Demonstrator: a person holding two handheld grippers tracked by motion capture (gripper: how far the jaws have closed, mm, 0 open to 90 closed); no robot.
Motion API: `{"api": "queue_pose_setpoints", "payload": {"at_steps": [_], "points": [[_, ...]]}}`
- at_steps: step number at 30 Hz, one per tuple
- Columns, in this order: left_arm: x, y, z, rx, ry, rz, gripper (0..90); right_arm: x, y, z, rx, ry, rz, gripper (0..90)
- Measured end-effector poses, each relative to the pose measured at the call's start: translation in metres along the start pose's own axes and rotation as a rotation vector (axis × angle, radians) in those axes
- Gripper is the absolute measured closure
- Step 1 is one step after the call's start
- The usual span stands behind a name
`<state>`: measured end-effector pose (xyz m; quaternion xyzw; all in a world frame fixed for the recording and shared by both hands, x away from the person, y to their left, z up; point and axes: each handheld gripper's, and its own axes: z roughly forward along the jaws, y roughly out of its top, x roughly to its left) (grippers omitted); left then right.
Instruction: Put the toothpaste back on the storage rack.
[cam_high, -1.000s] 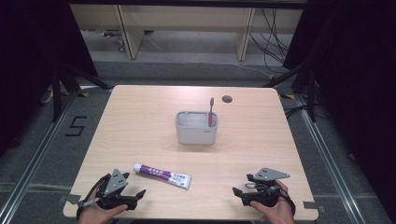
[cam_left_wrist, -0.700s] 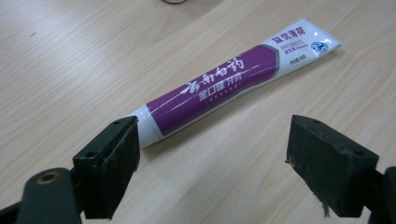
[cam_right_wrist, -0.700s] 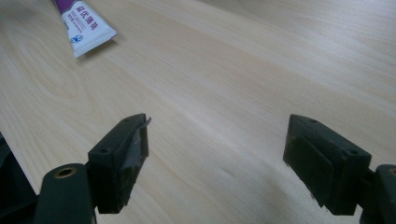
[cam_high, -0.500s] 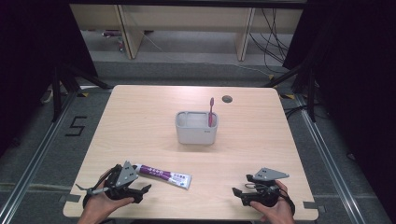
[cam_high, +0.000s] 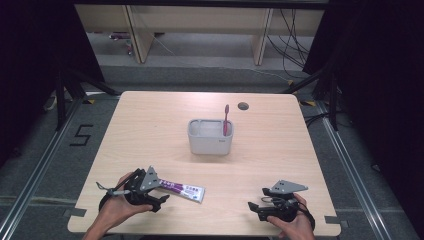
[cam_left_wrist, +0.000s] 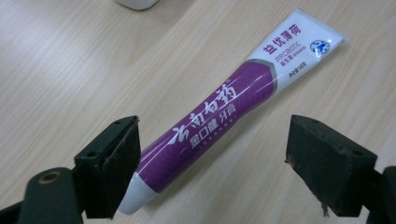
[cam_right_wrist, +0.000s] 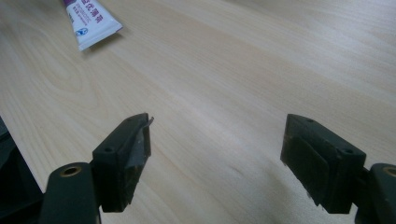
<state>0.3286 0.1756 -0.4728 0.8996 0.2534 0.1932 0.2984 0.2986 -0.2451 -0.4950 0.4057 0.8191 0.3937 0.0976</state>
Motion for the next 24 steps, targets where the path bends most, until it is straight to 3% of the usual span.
{"api": "queue_pose_setpoints", "payload": {"at_steps": [2,6,10,11,14,15,16,20,21,22,24], "points": [[0.002,0.001,0.004,0.006,-0.004,-0.007,17.0,-0.001,0.0,0.001,-0.001,0.008,-0.013,24.9],[0.005,0.003,0.011,0.033,-0.017,-0.018,17.0,0.0,0.0,0.001,0.001,0.029,0.01,25.0],[0.007,0.008,0.014,0.059,-0.036,0.016,20.3,0.0,0.0,0.001,0.002,0.033,0.01,25.0],[0.006,0.009,0.015,0.067,-0.035,0.023,20.6,-0.003,0.001,0.0,-0.004,0.018,-0.024,25.0],[0.007,0.011,0.018,0.088,-0.043,0.047,21.5,-0.003,0.001,0.0,-0.006,0.016,-0.029,25.1],[0.007,0.012,0.019,0.096,-0.05,0.049,22.2,-0.003,0.001,0.0,-0.004,0.019,-0.029,25.1],[0.007,0.013,0.02,0.101,-0.049,0.054,22.8,0.0,0.0,0.001,0.003,0.034,0.013,25.2],[0.009,0.014,0.024,0.118,-0.06,0.064,24.9,0.0,0.0,0.001,0.003,0.034,0.014,25.3],[0.009,0.015,0.024,0.137,-0.064,0.068,25.7,-0.003,0.001,0.0,-0.003,0.017,-0.022,25.3],[0.01,0.015,0.025,0.135,-0.066,0.07,26.4,-0.001,0.0,0.001,-0.006,0.025,0.004,25.3],[0.011,0.016,0.026,0.144,-0.071,0.07,27.2,-0.003,0.001,0.0,-0.012,-0.001,-0.031,25.3]]}}
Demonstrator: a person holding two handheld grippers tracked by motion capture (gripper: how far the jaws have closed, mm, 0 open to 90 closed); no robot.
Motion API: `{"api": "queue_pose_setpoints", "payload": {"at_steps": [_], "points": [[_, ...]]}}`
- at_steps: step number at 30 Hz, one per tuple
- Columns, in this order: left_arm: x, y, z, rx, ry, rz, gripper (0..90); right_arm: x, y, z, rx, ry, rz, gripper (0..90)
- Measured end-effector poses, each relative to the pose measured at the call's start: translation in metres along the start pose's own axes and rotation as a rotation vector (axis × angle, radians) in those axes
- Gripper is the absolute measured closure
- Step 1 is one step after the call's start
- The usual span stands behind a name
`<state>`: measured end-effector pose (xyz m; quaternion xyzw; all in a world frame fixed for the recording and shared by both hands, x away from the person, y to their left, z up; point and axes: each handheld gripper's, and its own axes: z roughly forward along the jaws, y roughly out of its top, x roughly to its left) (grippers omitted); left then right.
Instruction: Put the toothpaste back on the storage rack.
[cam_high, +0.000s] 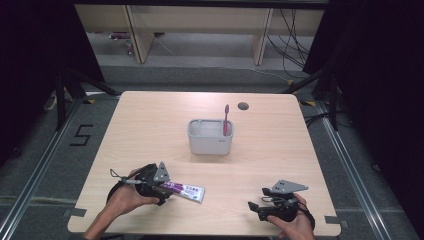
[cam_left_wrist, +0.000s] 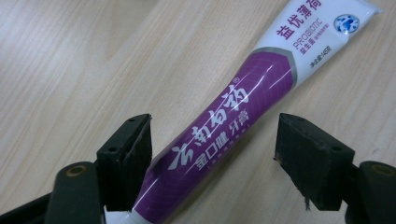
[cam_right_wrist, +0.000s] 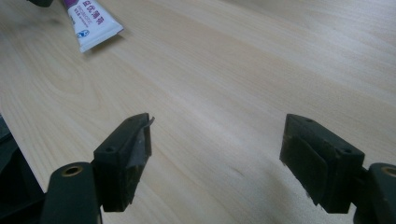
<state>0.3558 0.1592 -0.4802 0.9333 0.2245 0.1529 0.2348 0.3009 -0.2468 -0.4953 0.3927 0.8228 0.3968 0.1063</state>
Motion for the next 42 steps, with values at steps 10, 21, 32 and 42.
{"api": "queue_pose_setpoints", "payload": {"at_steps": [10,21,32,42], "points": [[0.003,0.004,0.003,0.028,-0.014,0.018,29.4,0.001,0.001,-0.001,0.007,0.003,0.004,25.4],[0.004,0.007,0.009,0.066,-0.043,0.03,34.9,0.002,0.001,-0.001,-0.004,0.001,0.007,25.4],[0.003,0.009,0.011,0.091,-0.05,0.04,46.0,0.003,0.001,0.0,0.01,0.05,0.028,25.5],[0.004,0.015,0.014,0.118,-0.077,0.038,53.5,0.003,0.001,0.0,0.009,0.022,0.024,25.5]]}}
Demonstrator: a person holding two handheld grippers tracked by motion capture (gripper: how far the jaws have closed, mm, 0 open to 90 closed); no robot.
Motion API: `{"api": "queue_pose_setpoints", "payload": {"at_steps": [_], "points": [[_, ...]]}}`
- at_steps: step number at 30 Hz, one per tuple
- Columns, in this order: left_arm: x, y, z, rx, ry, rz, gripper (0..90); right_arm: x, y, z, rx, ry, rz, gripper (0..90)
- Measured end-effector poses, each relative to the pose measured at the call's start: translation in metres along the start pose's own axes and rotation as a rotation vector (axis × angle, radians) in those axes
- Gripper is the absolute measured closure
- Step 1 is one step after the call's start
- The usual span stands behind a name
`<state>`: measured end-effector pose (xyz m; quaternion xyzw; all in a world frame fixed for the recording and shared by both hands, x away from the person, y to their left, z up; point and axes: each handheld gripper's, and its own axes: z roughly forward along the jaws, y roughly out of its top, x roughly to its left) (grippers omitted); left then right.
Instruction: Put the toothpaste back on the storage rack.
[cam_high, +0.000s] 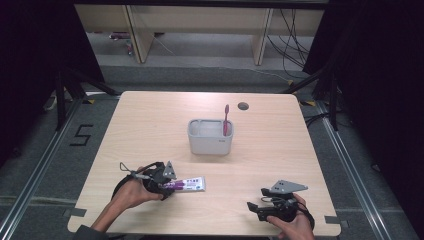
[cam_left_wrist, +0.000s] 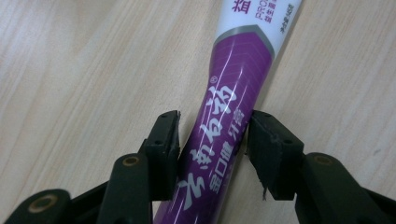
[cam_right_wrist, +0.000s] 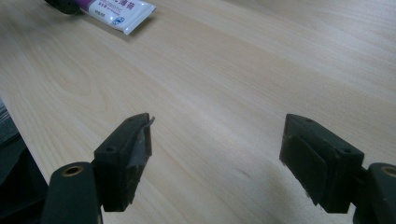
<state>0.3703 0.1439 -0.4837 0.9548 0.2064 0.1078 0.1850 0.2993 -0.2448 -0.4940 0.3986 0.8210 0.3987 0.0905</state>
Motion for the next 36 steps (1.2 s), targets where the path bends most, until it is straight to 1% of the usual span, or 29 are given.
{"api": "queue_pose_setpoints", "payload": {"at_steps": [1,2,4,5,7,8,9,10,11,12,13,14,17,18,19,20,21,22,24,26,27,28,29,30,32,33,34,35,36], "points": [[0.0,0.001,0.0,0.002,-0.001,-0.001,53.5,0.0,0.0,0.0,0.008,0.028,0.015,25.5],[0.0,0.003,0.0,0.007,-0.004,0.003,53.6,-0.001,0.0,0.0,-0.003,-0.007,-0.014,25.5],[-0.001,0.005,0.002,0.022,-0.005,0.004,54.0,0.0,0.0,0.0,0.0,-0.001,-0.012,25.5],[-0.001,0.006,0.002,0.032,-0.004,0.009,54.6,0.002,0.0,0.001,-0.003,-0.004,0.008,25.5],[0.0,0.007,0.002,0.042,-0.008,0.009,56.6,0.002,0.0,0.001,-0.006,-0.005,0.009,25.5],[0.0,0.007,0.002,0.048,-0.012,0.008,58.0,0.0,0.0,0.0,-0.01,-0.014,-0.013,25.6],[0.001,0.007,0.002,0.048,-0.015,0.006,59.5,0.0,0.0,0.0,-0.009,-0.007,-0.009,25.6],[0.001,0.007,0.002,0.052,-0.02,0.005,60.5,0.0,0.0,0.001,-0.002,0.031,0.0,25.6],[0.0,0.007,0.003,0.054,-0.026,-0.009,61.4,0.0,0.0,0.0,0.0,-0.004,-0.012,25.5],[0.001,0.007,0.003,0.056,-0.029,-0.01,62.7,0.002,0.0,0.001,-0.004,0.019,0.013,25.6],[0.001,0.007,0.003,0.063,-0.037,-0.015,63.5,0.002,0.0,0.001,-0.002,-0.001,0.003,25.5],[0.002,0.008,0.003,0.064,-0.035,-0.007,63.8,0.001,0.0,0.001,-0.005,-0.008,-0.014,25.5],[0.002,0.01,0.004,0.077,-0.037,-0.01,64.3,0.002,0.0,0.002,-0.008,0.0,-0.008,25.6],[0.002,0.011,0.004,0.085,-0.04,-0.021,64.4,0.0,0.001,0.002,-0.004,0.021,-0.019,25.5],[0.002,0.012,0.004,0.088,-0.041,-0.025,64.6,0.001,0.0,0.001,-0.003,-0.004,-0.013,25.6],[0.002,0.012,0.004,0.095,-0.043,-0.027,64.8,0.002,0.0,0.001,-0.001,-0.004,0.007,25.5],[0.004,0.013,0.005,0.101,-0.044,-0.014,65.0,0.001,0.0,0.001,-0.006,-0.009,-0.012,25.5],[0.003,0.014,0.004,0.116,-0.054,-0.032,65.0,0.001,0.0,0.001,-0.006,-0.009,-0.012,25.5],[0.005,0.016,0.004,0.127,-0.057,-0.027,65.6,0.002,0.0,0.001,-0.002,-0.003,0.002,25.6],[0.005,0.016,0.005,0.131,-0.061,-0.019,66.1,0.002,0.0,0.001,-0.004,0.005,0.003,25.6],[0.005,0.017,0.005,0.135,-0.061,-0.016,66.4,0.002,0.0,0.001,-0.003,-0.004,-0.009,25.6],[0.004,0.017,0.005,0.137,-0.059,-0.021,66.7,0.002,0.0,0.001,-0.002,-0.003,-0.001,25.6],[0.004,0.018,0.005,0.141,-0.06,-0.024,67.0,0.002,0.0,0.001,-0.002,-0.004,-0.009,25.6],[0.005,0.018,0.005,0.146,-0.061,-0.008,67.3,0.001,0.0,0.001,-0.005,-0.005,-0.018,25.6],[0.005,0.019,0.006,0.144,-0.065,-0.026,67.9,0.002,0.0,0.001,-0.001,0.001,-0.001,25.6],[0.006,0.02,0.005,0.157,-0.071,-0.025,68.1,0.0,0.001,0.002,-0.003,0.024,-0.019,25.6],[0.007,0.021,0.006,0.162,-0.074,-0.025,68.2,0.001,0.001,0.002,-0.003,0.024,-0.018,25.6],[0.008,0.022,0.006,0.169,-0.077,-0.022,68.4,0.002,0.0,0.002,-0.006,0.025,0.008,25.6],[0.008,0.023,0.006,0.174,-0.083,-0.026,68.7,0.002,0.0,0.001,-0.004,-0.003,-0.002,25.6]]}}
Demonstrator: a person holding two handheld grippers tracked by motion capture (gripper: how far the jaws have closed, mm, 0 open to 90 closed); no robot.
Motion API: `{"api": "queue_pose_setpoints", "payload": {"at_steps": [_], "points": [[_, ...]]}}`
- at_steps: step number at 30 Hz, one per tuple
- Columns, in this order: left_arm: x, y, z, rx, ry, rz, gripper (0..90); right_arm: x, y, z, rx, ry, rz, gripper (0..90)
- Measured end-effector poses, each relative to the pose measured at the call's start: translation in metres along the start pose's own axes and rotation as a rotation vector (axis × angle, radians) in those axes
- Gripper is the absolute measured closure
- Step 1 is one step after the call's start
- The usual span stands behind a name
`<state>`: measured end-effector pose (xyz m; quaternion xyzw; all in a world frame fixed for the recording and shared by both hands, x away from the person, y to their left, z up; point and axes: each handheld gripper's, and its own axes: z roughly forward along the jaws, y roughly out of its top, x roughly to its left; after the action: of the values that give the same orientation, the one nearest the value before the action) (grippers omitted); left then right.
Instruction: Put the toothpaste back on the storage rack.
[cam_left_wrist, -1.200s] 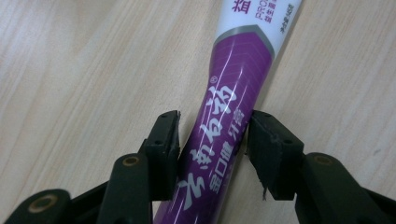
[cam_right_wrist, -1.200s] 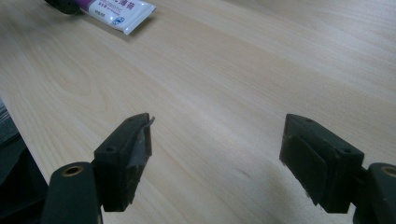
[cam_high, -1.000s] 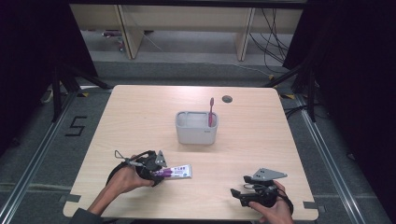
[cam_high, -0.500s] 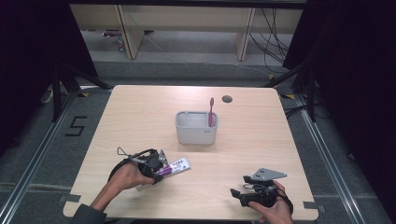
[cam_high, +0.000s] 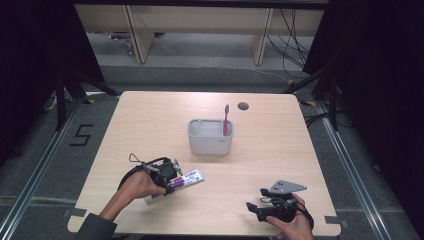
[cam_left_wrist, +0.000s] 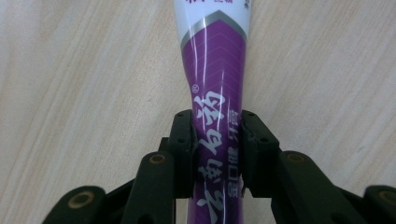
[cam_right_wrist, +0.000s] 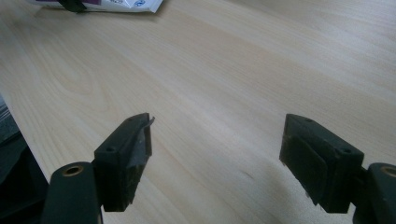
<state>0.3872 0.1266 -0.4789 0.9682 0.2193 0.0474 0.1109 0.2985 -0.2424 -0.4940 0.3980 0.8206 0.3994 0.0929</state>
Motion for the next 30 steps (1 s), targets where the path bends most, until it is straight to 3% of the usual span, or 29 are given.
{"api": "queue_pose_setpoints", "payload": {"at_steps": [2,3,13,14,17,26,29,30], "points": [[0.0006,0.0012,0.0,0.005,-0.004,-0.003,69.0,-0.0012,0.0001,0.0003,-0.004,-0.001,-0.015,25.6],[0.0006,0.0017,0.0,0.009,-0.003,-0.001,69.2,0.0,-0.0002,0.0,0.001,-0.001,0.006,25.6],[0.0006,0.005,-0.0005,0.033,-0.004,0.011,70.3,-0.0002,-0.0003,0.0,-0.003,0.0,0.015,25.7],[0.0004,0.0052,-0.0005,0.034,-0.005,0.006,70.3,-0.0023,0.0,-0.0005,-0.006,-0.012,-0.009,25.7],[-0.0003,0.0056,-0.0011,0.039,0.003,0.011,70.7,-0.0021,0.0,-0.0007,-0.004,-0.011,0.0,25.7],[0.0008,0.004,-0.0032,0.001,0.035,0.005,71.8,-0.0027,0.0002,-0.0008,-0.007,-0.006,0.003,25.8],[0.0007,0.0032,-0.0072,-0.032,0.044,0.002,71.9,-0.0032,0.0001,-0.001,-0.009,-0.011,0.001,25.8],[0.0009,0.003,-0.0085,-0.039,0.049,0.0,72.0,-0.0012,-0.0001,-0.0008,0.003,0.002,0.03,25.8]]}}
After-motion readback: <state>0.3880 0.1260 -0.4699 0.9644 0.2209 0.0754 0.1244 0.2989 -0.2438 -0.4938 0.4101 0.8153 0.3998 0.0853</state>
